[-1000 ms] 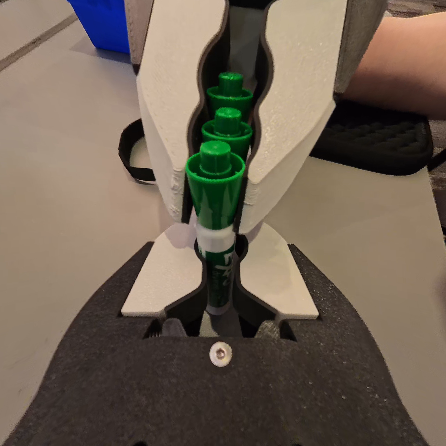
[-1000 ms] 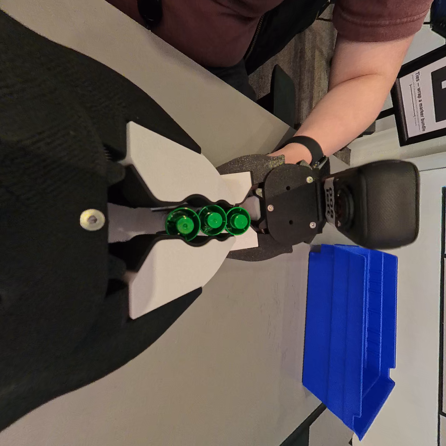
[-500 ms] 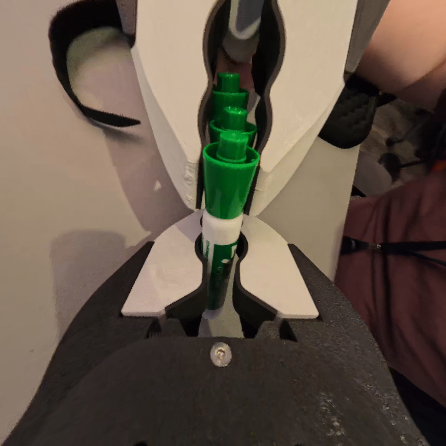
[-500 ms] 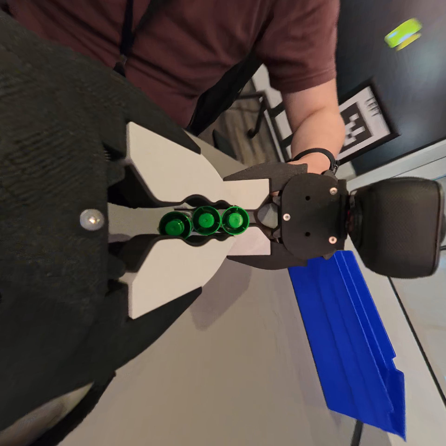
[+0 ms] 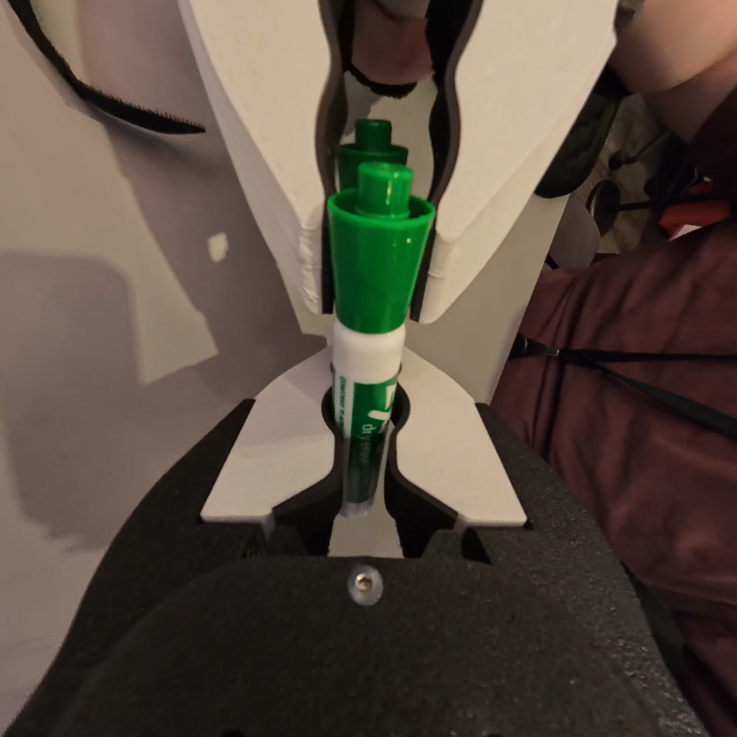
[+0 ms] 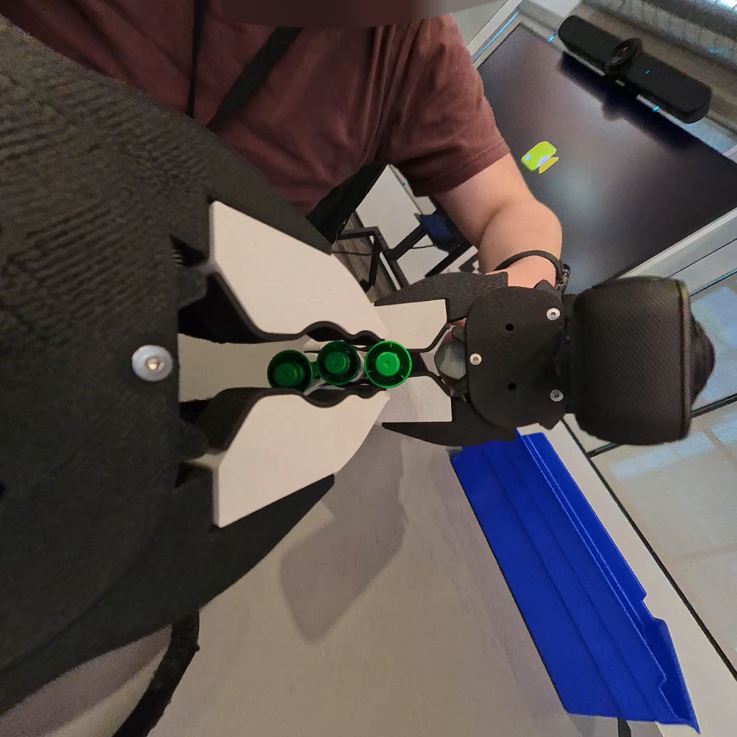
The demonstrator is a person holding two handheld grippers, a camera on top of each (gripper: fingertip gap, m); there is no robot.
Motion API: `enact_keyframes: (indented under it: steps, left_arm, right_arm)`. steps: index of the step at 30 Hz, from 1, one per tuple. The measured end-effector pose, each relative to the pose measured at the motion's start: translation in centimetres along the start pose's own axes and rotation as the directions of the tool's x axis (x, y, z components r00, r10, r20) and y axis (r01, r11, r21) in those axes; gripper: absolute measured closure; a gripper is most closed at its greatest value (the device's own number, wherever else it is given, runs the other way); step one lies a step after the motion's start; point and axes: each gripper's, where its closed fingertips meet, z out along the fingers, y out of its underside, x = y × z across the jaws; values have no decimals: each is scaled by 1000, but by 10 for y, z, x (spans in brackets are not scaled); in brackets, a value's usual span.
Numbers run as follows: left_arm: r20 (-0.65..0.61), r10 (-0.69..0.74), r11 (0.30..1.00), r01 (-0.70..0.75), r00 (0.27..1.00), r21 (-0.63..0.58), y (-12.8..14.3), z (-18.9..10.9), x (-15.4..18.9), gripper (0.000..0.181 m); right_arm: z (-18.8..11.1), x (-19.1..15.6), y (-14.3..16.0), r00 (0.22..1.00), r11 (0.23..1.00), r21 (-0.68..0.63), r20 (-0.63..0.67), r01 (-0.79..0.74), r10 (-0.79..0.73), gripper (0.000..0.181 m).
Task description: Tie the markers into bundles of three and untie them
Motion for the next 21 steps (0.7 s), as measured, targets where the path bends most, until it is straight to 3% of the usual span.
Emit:
enact_keyframes:
  steps: [7,14,21]
  left_arm:
    - [-112,-60,998,60,992,-2,2,3,10,161]
    - [-107,-81,997,82,991,1,9,4,2,161]
    - [-69,-73,997,74,995,17,14,-5,-5,161]
  right_arm:
    - [0,-1,-1,998,998,15,31,-54,54,157]
    - [0,3,0,999,999,3,-4,-35,35,150]
    - [-15,16,-9,952,978,-55,-223,202,-209,138]
